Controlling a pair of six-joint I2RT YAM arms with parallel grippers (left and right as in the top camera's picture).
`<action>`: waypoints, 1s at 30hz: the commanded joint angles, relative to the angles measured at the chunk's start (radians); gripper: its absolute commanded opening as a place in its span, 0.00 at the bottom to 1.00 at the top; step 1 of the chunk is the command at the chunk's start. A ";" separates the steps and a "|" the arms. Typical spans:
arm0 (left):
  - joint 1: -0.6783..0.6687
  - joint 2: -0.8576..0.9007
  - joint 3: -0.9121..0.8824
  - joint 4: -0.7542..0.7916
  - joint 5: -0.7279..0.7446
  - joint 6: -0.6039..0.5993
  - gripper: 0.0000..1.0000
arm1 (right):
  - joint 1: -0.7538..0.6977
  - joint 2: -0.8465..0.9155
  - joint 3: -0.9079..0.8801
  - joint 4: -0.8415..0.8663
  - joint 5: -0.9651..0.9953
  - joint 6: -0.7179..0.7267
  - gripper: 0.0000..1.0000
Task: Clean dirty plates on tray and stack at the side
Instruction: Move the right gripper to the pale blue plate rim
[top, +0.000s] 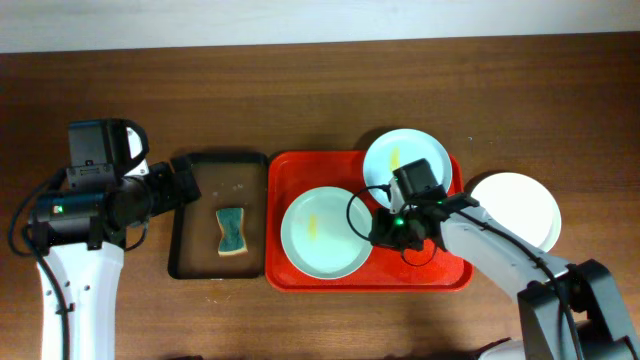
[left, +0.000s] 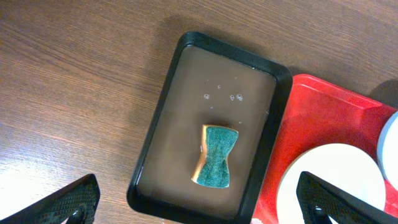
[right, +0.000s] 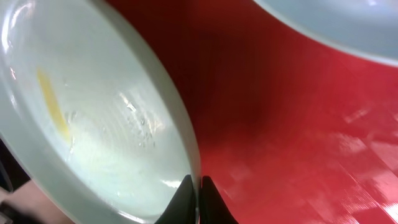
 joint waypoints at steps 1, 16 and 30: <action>0.002 -0.001 0.002 0.002 0.004 -0.010 0.99 | 0.051 -0.006 0.003 0.012 0.152 0.084 0.04; 0.002 -0.001 0.002 0.002 0.004 -0.010 0.99 | 0.074 -0.005 0.003 0.019 0.201 0.084 0.81; 0.002 -0.001 0.002 0.002 0.004 -0.010 0.99 | 0.130 -0.002 0.000 0.008 0.222 0.084 0.35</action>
